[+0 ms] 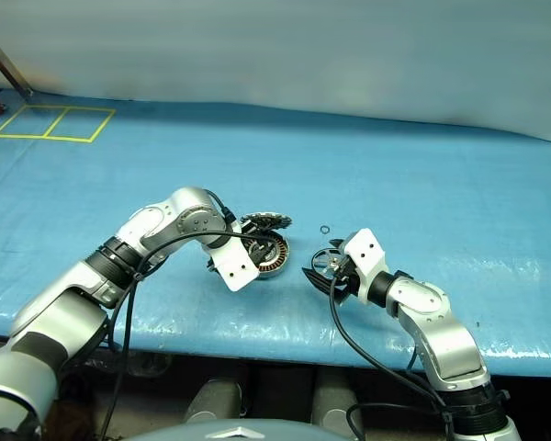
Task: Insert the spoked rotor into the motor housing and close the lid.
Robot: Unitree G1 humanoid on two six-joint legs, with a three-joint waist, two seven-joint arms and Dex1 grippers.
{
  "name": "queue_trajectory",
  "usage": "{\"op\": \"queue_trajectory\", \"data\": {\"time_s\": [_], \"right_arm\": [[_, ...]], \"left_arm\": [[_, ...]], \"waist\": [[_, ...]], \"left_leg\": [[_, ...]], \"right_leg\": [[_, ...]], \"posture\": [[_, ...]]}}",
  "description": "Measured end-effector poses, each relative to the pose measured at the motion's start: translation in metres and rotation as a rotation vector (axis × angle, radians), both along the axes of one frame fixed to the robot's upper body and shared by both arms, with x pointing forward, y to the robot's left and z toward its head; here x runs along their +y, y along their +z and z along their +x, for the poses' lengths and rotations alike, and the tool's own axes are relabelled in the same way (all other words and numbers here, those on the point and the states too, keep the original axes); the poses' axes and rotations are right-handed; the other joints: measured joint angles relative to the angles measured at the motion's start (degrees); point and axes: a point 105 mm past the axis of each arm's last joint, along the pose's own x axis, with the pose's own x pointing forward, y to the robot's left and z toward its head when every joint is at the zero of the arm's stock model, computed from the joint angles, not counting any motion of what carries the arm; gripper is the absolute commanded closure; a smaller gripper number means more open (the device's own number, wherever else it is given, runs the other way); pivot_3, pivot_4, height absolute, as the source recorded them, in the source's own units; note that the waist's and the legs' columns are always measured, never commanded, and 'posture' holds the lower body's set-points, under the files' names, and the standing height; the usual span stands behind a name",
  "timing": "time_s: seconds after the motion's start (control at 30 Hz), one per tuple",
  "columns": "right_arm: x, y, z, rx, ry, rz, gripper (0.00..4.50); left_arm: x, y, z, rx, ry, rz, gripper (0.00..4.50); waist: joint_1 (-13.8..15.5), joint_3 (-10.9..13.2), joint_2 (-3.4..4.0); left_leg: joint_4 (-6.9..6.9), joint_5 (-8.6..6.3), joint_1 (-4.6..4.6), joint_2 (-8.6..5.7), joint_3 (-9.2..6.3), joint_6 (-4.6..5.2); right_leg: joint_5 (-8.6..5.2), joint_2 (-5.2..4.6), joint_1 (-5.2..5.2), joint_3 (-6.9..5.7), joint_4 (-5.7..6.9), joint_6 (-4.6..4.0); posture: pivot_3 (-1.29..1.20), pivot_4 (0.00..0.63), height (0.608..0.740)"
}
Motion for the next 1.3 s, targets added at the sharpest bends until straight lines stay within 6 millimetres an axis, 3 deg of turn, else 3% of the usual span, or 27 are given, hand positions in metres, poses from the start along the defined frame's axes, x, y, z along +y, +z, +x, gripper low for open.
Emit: {"op": "queue_trajectory", "data": {"time_s": [0.37, 0.7, 0.8, 0.97, 1.1, 1.17, 1.3], "right_arm": [[0.001, 0.000, 0.001, 0.004, 0.010, 0.003, 0.00], [0.006, 0.000, 0.009, 0.000, 0.003, 0.019, 0.00], [0.005, 0.006, 0.016, -0.029, -0.032, 0.016, 0.00], [0.009, 0.014, 0.028, -0.063, -0.073, 0.037, 0.00], [0.014, 0.012, 0.039, -0.045, -0.109, 0.034, 0.00], [0.018, 0.005, 0.050, -0.005, -0.154, 0.032, 0.00], [0.017, -0.010, 0.063, 0.061, -0.240, 0.002, 0.00]], "left_arm": [[0.021, 0.005, -0.041, 0.160, 0.023, -0.050, 0.02], [0.028, 0.008, -0.043, 0.169, 0.134, -0.174, 0.02], [0.035, 0.020, -0.042, 0.186, 0.239, -0.311, 0.02], [0.033, 0.053, -0.047, 0.308, 0.442, -0.694, 0.02], [0.032, 0.066, -0.049, 0.380, 0.549, -0.933, 0.02], [0.029, 0.061, -0.049, 0.449, 0.630, -1.092, 0.02], [0.032, 0.033, -0.053, 0.504, 0.775, -1.184, 0.02]], "waist": [[-0.36, 0.01, -0.02], [-0.71, 0.06, -0.09], [-0.84, 0.07, -0.09], [-0.90, 0.08, -0.10], [-0.85, 0.08, -0.10], [-0.92, 0.07, -0.10], [-0.79, 0.08, -0.10]], "left_leg": [[0.02, 0.00, 0.03, 0.02, 0.01, -0.01], [0.06, 0.04, 0.11, 0.05, 0.01, 0.01], [0.02, 0.04, 0.12, 0.07, -0.01, 0.01], [0.02, 0.04, 0.12, 0.07, -0.03, 0.01], [0.01, 0.05, 0.17, 0.07, -0.02, -0.01], [0.01, 0.06, 0.19, 0.07, -0.02, -0.04], [-0.06, 0.09, 0.17, 0.07, -0.02, -0.08]], "right_leg": [[-0.23, 0.00, -0.09, 0.01, 0.27, -0.39], [-0.34, 0.01, -0.21, 0.01, 0.58, -0.56], [-0.35, 0.03, -0.25, -0.01, 0.61, -0.57], [-0.35, 0.02, -0.24, -0.01, 0.59, -0.58], [-0.35, 0.02, -0.20, -0.01, 0.60, -0.58], [-0.35, 0.03, -0.19, -0.01, 0.60, -0.59], [-0.35, 0.04, -0.25, -0.01, 0.61, -0.62]], "posture": [[0.00, 0.150, 0.740], [0.00, 0.150, 0.740], [0.00, 0.150, 0.740], [0.00, 0.150, 0.740], [0.00, 0.150, 0.740], [0.00, 0.150, 0.740], [0.00, 0.150, 0.740]]}}
